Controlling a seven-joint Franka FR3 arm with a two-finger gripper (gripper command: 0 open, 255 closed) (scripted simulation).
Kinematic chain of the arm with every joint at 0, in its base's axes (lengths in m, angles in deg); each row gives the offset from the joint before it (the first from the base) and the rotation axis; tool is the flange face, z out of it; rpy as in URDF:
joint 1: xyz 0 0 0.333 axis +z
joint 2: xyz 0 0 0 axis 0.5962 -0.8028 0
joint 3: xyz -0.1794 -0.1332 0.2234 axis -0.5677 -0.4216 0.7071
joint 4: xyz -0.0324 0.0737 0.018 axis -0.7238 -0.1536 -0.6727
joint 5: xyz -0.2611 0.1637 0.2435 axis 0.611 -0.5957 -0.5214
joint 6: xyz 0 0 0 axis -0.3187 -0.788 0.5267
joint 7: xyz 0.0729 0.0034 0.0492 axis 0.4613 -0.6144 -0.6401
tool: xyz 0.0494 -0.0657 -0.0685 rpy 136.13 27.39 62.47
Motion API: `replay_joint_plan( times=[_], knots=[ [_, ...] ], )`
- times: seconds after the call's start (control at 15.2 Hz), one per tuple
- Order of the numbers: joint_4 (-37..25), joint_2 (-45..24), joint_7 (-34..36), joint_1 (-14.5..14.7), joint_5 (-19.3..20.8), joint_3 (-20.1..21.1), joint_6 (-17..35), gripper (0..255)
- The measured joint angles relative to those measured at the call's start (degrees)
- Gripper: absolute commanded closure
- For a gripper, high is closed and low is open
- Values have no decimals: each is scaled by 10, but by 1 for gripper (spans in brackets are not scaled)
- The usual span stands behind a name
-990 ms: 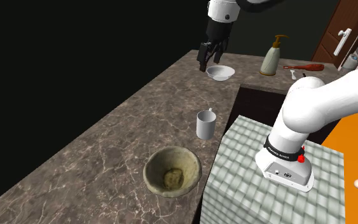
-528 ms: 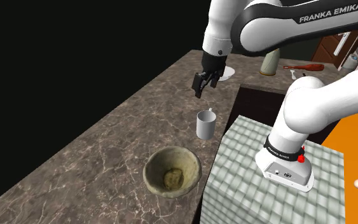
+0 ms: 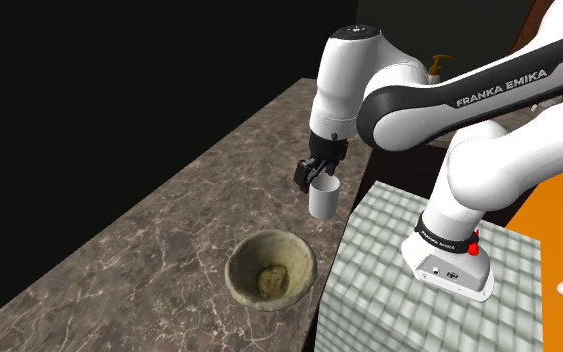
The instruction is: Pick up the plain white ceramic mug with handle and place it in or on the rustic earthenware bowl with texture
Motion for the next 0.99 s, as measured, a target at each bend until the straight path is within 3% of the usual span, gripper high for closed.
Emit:
replay_joint_plan(
  times=[0.46, 0.86, 0.92, 0.99],
  knots=[
    [28, -50, 5, -8, -9, 22, 78, 0],
    [32, -57, 6, -9, -10, 25, 89, 0],
    [32, -57, 6, -9, -10, 25, 89, 255],
    [32, -57, 6, -9, -10, 25, 89, 255]
  ],
)
